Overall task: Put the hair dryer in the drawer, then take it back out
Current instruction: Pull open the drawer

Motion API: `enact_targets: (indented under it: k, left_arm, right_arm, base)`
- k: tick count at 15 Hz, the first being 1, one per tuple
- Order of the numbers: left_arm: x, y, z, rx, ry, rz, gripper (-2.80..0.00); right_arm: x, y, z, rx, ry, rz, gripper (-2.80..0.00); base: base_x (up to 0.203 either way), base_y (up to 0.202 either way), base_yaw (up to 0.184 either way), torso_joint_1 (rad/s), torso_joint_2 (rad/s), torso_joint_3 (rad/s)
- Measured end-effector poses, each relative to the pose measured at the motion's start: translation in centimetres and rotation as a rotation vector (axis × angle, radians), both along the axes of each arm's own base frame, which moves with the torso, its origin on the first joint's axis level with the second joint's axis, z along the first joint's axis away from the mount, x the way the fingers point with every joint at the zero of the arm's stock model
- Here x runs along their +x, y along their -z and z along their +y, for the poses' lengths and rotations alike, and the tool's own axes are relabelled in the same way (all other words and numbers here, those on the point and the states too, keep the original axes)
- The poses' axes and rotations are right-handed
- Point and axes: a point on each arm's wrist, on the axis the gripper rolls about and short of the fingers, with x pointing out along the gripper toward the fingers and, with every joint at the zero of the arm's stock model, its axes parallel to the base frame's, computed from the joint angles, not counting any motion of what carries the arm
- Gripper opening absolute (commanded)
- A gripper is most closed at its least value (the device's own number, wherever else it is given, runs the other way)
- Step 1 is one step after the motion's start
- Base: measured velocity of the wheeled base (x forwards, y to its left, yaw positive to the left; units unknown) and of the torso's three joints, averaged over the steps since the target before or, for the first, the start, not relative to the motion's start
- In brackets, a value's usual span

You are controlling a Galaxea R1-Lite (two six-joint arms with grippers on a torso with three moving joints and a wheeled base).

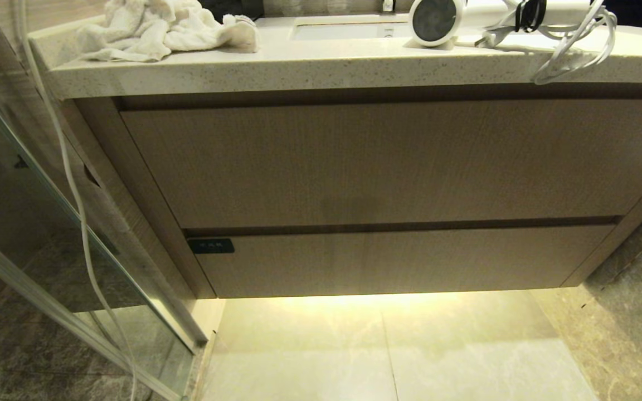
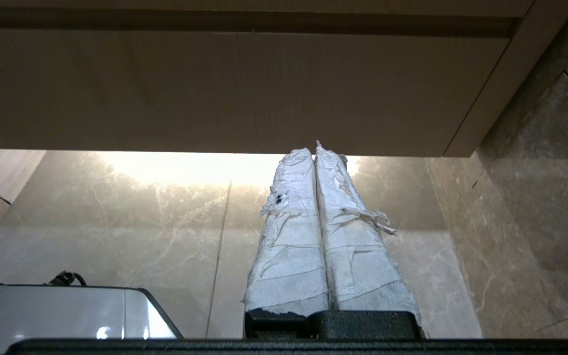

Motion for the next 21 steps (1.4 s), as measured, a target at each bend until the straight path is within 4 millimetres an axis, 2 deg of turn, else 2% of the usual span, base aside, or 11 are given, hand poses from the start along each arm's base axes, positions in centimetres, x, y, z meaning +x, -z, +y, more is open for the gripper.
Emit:
enact_targets:
  k: [21]
  left_arm:
    - [0.00,0.01,0.00,0.000,0.000,0.001,-2.80]
  right_arm:
    - [0.00,-0.01,0.00,0.002,0.001,0.000,-2.80]
  base:
    - [0.000,0.000,0.000,-0.005,0.01,0.013]
